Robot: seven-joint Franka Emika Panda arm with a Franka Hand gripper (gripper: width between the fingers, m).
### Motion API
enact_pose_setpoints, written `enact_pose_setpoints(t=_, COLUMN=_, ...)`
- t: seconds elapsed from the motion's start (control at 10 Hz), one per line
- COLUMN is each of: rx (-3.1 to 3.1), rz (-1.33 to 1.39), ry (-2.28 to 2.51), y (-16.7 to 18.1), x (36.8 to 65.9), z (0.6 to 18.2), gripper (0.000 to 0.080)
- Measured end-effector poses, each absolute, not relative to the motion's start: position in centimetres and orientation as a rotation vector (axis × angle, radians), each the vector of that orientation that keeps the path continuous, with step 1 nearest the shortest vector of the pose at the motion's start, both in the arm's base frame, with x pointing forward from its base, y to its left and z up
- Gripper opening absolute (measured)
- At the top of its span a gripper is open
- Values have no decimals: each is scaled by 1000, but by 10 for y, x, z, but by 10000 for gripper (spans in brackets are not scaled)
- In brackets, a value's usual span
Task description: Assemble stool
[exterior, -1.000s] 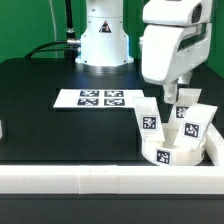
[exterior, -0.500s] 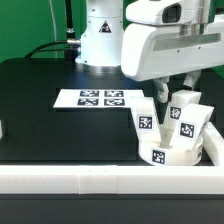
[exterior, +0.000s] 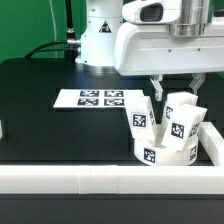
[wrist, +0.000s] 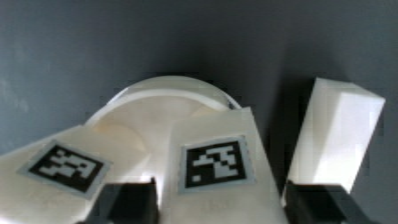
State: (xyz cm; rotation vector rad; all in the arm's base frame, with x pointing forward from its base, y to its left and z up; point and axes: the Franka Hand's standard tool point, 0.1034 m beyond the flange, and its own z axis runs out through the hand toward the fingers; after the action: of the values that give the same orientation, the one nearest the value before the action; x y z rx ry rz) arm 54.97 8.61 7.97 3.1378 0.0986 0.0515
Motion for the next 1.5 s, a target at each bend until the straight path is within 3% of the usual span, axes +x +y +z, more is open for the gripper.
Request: enact_pose_setpoints(t=1.5, rx=2725, rz=12, ry=-1778, y=102, x=554, z=79, gripper=344)
